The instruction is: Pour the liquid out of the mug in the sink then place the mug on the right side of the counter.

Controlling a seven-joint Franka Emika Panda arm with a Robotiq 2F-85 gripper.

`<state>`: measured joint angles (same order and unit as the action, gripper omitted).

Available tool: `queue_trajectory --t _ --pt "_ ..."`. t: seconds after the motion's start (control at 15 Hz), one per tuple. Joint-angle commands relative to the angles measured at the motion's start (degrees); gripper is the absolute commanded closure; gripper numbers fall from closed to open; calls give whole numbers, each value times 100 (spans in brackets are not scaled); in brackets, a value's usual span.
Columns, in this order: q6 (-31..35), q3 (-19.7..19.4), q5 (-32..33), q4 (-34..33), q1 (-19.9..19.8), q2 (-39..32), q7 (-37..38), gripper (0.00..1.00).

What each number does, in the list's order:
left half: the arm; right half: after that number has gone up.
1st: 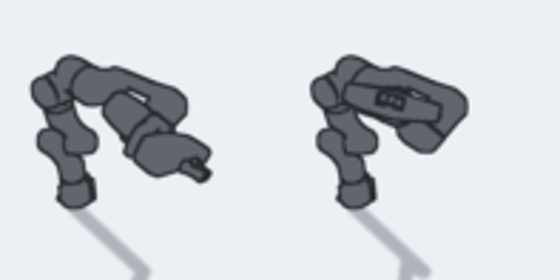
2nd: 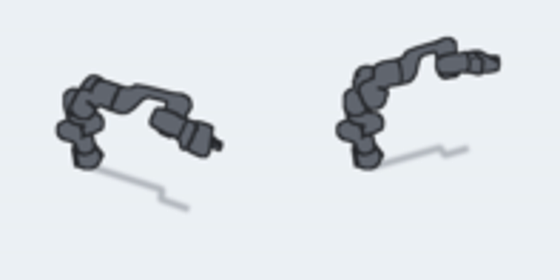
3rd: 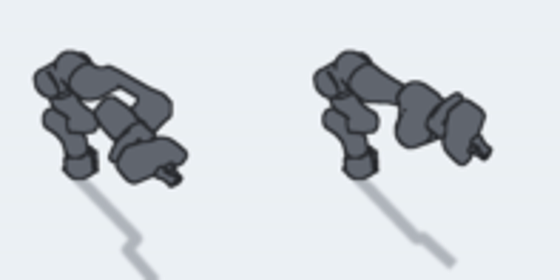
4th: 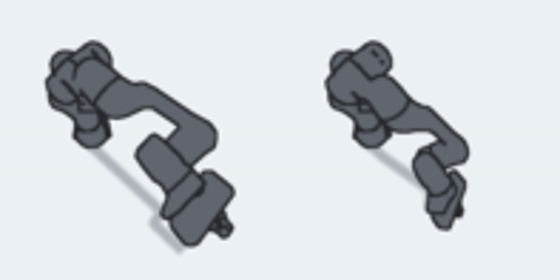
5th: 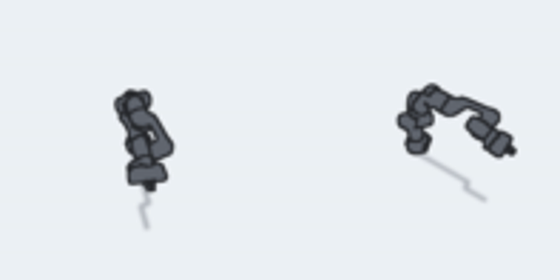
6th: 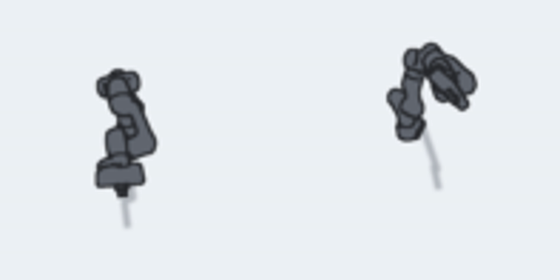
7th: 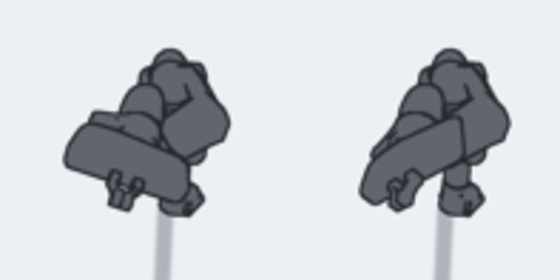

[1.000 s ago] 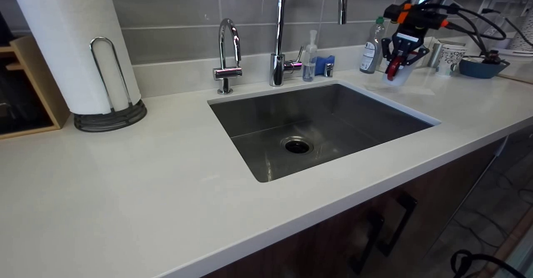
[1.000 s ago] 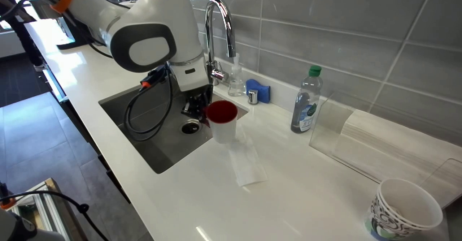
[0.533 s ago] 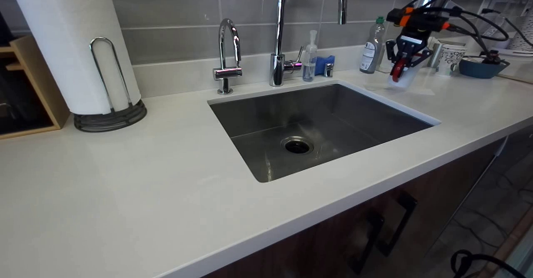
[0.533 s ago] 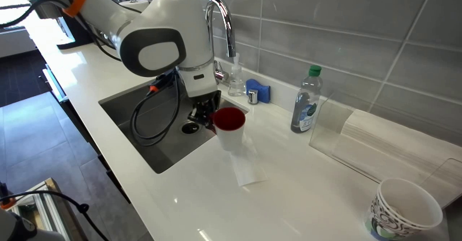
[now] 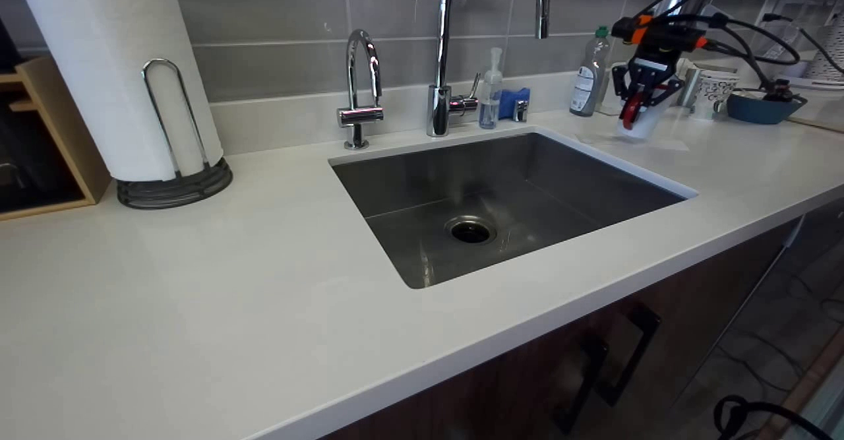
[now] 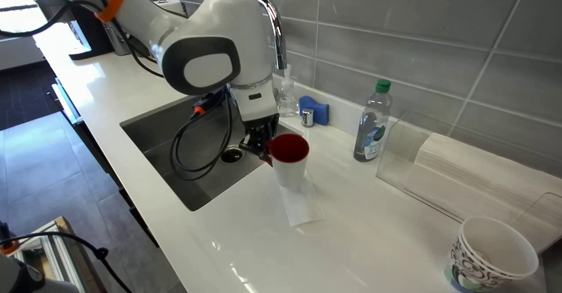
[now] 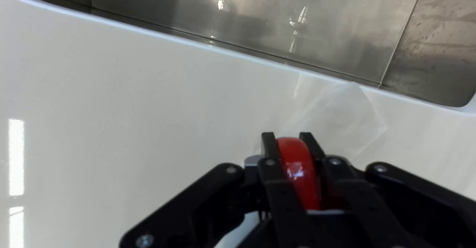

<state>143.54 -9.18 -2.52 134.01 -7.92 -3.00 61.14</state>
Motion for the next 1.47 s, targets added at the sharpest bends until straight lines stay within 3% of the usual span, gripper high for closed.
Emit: queue_trajectory --t 0.0,1.33,1.4 --pt "-80 -52 147 -296 -5 -205 -20 95" --pt "43 4 -347 -518 50 -628 -517 95" --pt "52 5 -376 -521 47 -633 -550 67"
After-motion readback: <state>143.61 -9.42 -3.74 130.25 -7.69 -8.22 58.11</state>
